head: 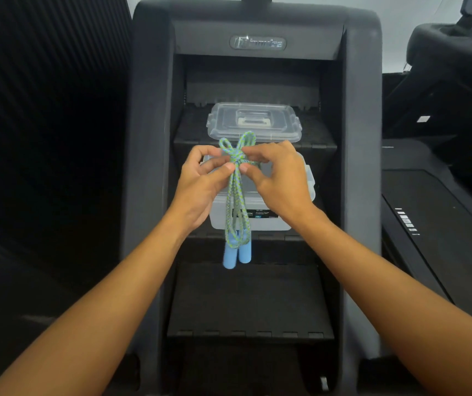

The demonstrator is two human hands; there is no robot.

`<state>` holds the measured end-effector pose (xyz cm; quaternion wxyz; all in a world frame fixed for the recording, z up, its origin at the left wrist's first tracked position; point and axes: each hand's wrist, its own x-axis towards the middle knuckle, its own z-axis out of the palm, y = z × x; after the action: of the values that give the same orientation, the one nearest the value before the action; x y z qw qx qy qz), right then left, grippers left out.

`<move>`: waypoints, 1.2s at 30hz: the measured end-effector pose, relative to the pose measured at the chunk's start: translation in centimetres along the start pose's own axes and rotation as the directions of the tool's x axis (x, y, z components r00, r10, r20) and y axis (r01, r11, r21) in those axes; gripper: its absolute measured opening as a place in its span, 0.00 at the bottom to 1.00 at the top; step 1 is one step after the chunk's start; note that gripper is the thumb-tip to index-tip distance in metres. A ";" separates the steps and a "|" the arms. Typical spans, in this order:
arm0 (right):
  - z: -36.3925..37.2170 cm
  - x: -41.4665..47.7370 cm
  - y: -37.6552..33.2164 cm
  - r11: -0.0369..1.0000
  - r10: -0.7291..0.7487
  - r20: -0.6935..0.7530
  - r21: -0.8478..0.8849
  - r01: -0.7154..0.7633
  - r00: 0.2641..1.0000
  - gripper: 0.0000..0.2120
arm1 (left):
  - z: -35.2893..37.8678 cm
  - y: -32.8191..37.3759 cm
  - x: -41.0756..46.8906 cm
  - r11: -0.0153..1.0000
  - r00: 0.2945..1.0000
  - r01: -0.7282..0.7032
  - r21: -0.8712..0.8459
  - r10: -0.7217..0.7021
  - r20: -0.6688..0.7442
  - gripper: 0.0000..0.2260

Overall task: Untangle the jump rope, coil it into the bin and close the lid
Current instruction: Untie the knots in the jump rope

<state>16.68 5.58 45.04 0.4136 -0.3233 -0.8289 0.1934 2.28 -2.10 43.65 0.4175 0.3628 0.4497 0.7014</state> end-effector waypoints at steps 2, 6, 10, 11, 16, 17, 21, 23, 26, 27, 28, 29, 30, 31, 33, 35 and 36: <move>0.2 -0.1 0.3 0.995 -0.064 -0.038 -0.082 0.061 0.997 0.10 | 0.0 -0.1 0.1 0.995 0.999 -0.031 0.090 0.033 -0.026 0.14; 0.4 -0.2 1.2 0.953 -0.199 -0.056 -0.244 0.180 0.978 0.05 | 0.2 -0.4 -0.3 0.887 0.966 -0.198 0.418 0.249 -0.070 0.18; 0.5 -0.5 1.4 0.920 -0.285 -0.031 -0.289 0.264 0.958 0.03 | 0.1 -0.6 -0.3 0.487 0.842 -0.429 0.760 0.520 0.142 0.12; 0.6 -0.4 1.3 0.920 -0.294 -0.029 -0.281 0.274 0.955 0.03 | 0.0 -0.6 -0.2 0.408 0.827 -0.451 0.793 0.525 0.201 0.11; 0.9 -0.6 0.9 0.946 -0.271 -0.018 -0.188 0.262 0.963 0.02 | 0.3 -0.6 -0.1 0.309 0.848 -0.405 0.860 0.478 0.228 0.10; 1.0 -0.8 0.9 0.951 -0.265 -0.015 -0.171 0.258 0.964 0.02 | 0.6 -0.6 -0.2 0.282 0.845 -0.394 0.875 0.486 0.224 0.09; 1.2 -1.0 0.6 0.953 -0.279 -0.020 -0.124 0.275 0.960 0.01 | 1.0 -0.1 -0.1 0.187 0.846 -0.365 0.912 0.476 0.241 0.06; 1.3 -1.2 0.5 0.952 -0.291 -0.028 -0.107 0.286 0.956 0.05 | 0.9 0.1 0.0 0.150 0.852 -0.369 0.917 0.448 0.270 0.03; 1.6 -1.6 0.8 0.958 -0.283 -0.025 -0.061 0.281 0.959 0.05 | 0.5 0.5 0.4 0.193 0.879 -0.363 0.912 0.396 0.266 0.05; 1.7 -1.6 1.0 0.964 -0.263 -0.024 -0.034 0.263 0.964 0.04 | 0.3 0.8 0.5 0.257 0.898 -0.351 0.900 0.365 0.245 0.06; 1.7 -1.6 1.2 0.971 -0.240 -0.025 -0.005 0.240 0.970 0.03 | 0.1 1.0 0.6 0.332 0.917 -0.333 0.882 0.333 0.221 0.07; 1.6 -1.4 1.3 0.976 -0.217 -0.028 0.026 0.217 0.976 0.03 | 0.0 1.2 0.6 0.402 0.932 -0.314 0.860 0.303 0.199 0.07; 1.5 -1.3 1.4 0.979 -0.196 -0.033 0.056 0.198 0.980 0.03 | -0.2 1.3 0.7 0.459 0.943 -0.298 0.837 0.277 0.183 0.07; 1.4 -1.1 1.4 0.980 -0.177 -0.041 0.079 0.180 0.983 0.03 | -0.3 1.3 0.7 0.504 0.952 -0.284 0.815 0.250 0.177 0.06; 1.1 -0.9 1.5 0.983 -0.149 -0.048 0.103 0.153 0.988 0.03 | -0.5 1.2 0.9 0.569 0.968 -0.250 0.783 0.179 0.178 0.05; 1.1 -0.8 1.8 0.984 -0.137 -0.036 0.107 0.140 0.990 0.03 | -0.6 1.1 1.0 0.586 0.977 -0.212 0.782 0.124 0.172 0.04; 1.1 -0.8 1.9 0.985 -0.135 -0.023 0.109 0.137 0.991 0.02 | -0.6 1.1 1.1 0.587 0.981 -0.195 0.786 0.115 0.158 0.03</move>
<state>16.89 6.31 42.85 0.4495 -0.2441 -0.8339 0.2075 1.04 -1.57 44.59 0.1689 0.5797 0.6624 0.4435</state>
